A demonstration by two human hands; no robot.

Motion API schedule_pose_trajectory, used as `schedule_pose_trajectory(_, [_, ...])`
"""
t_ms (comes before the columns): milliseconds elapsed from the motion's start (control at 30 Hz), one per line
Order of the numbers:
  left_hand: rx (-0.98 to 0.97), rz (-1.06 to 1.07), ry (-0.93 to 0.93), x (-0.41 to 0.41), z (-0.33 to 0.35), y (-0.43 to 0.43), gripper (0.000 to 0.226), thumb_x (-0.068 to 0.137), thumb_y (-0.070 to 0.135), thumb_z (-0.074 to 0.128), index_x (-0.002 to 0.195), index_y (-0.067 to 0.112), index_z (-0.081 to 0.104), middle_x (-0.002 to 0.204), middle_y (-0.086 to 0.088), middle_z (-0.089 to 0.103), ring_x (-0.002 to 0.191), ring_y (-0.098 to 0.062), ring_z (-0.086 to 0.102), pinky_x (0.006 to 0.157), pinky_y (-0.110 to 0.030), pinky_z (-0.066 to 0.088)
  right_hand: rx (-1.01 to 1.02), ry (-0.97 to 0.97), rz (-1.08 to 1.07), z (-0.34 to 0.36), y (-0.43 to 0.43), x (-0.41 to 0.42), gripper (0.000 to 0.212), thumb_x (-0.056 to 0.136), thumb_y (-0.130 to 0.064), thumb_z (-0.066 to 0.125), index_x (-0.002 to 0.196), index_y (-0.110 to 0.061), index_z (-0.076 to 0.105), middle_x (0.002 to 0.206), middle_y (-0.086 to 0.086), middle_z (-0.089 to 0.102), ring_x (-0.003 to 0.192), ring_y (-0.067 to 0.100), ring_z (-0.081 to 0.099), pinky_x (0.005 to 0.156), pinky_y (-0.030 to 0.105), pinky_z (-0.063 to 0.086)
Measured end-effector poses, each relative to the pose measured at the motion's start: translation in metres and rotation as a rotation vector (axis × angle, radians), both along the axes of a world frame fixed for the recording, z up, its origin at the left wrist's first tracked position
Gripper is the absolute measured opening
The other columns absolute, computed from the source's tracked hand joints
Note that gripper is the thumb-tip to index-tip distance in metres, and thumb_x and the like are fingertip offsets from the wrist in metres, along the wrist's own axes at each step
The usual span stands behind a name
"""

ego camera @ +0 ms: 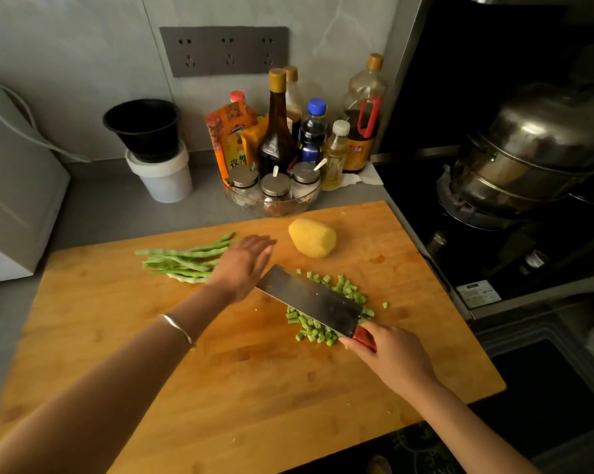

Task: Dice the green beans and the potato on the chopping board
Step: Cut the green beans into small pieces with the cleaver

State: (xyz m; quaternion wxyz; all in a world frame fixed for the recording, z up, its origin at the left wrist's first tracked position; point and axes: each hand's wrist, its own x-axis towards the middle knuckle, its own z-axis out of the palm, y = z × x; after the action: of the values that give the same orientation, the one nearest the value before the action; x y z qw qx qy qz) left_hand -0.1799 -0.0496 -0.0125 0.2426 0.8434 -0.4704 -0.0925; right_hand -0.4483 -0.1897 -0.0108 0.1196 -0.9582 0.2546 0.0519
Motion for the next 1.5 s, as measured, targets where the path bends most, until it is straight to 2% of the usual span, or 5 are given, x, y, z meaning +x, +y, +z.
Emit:
schedule_pose_trajectory(233, [0.657, 0.146, -0.157, 0.055, -0.029, 0.049, 0.091, 0.089, 0.057, 0.051, 0.152, 0.018, -0.001, 0.16, -0.006, -0.002, 0.146, -0.029, -0.002, 0.116, -0.042, -0.002, 0.064, -0.04, -0.036, 0.0, 0.003, 0.023, 0.045, 0.09, -0.068, 0.04, 0.08, -0.025, 0.049, 0.059, -0.009, 0.044, 0.051, 0.003, 0.04, 0.046, 0.018, 0.025])
schedule_pose_trajectory(400, [0.484, 0.12, -0.39, 0.058, -0.026, 0.056, 0.062, 0.091, 0.039, 0.058, 0.145, 0.023, 0.031, 0.142, -0.003, 0.039, 0.13, -0.023, 0.034, 0.107, -0.033, 0.026, 0.125, -0.055, -0.053, 0.003, 0.007, 0.039, 0.041, 0.09, -0.067, 0.042, 0.069, -0.031, 0.039, 0.058, -0.008, 0.044, 0.049, 0.003, 0.041, 0.046, 0.018, 0.026])
schedule_pose_trajectory(767, [0.448, 0.059, -0.412, 0.059, -0.023, 0.068, 0.044, 0.099, 0.039, 0.038, 0.138, 0.017, 0.04, 0.132, -0.007, 0.052, 0.122, -0.027, 0.043, 0.102, -0.034, 0.027, 0.162, -0.125, -0.079, 0.006, 0.012, 0.046, 0.041, 0.089, -0.064, 0.047, 0.066, -0.031, 0.039, 0.055, -0.007, 0.043, 0.046, 0.004, 0.04, 0.045, 0.016, 0.027])
schedule_pose_trajectory(1067, [0.051, 0.161, -0.168, 0.037, 0.045, 0.075, 0.036, 0.096, 0.04, 0.044, 0.111, 0.008, 0.047, 0.075, -0.006, 0.055, 0.068, -0.031, 0.056, 0.055, -0.034, 0.039, 0.243, -0.242, -0.153, 0.016, 0.017, 0.047, 0.04, 0.089, -0.059, 0.048, 0.067, -0.026, 0.049, 0.053, -0.008, 0.047, 0.046, 0.006, 0.043, 0.044, 0.017, 0.026])
schedule_pose_trajectory(1500, [0.339, -0.131, 0.155, -0.042, -0.045, 0.092, 0.068, 0.079, 0.072, 0.048, 0.128, 0.025, 0.054, 0.121, -0.001, 0.06, 0.11, -0.022, 0.056, 0.087, -0.029, 0.044, 0.6, -0.404, -0.286, 0.01, 0.051, 0.037, 0.056, 0.082, -0.061, 0.049, 0.064, -0.009, 0.051, 0.044, -0.008, 0.033, 0.039, 0.007, 0.028, 0.048, 0.028, 0.021])
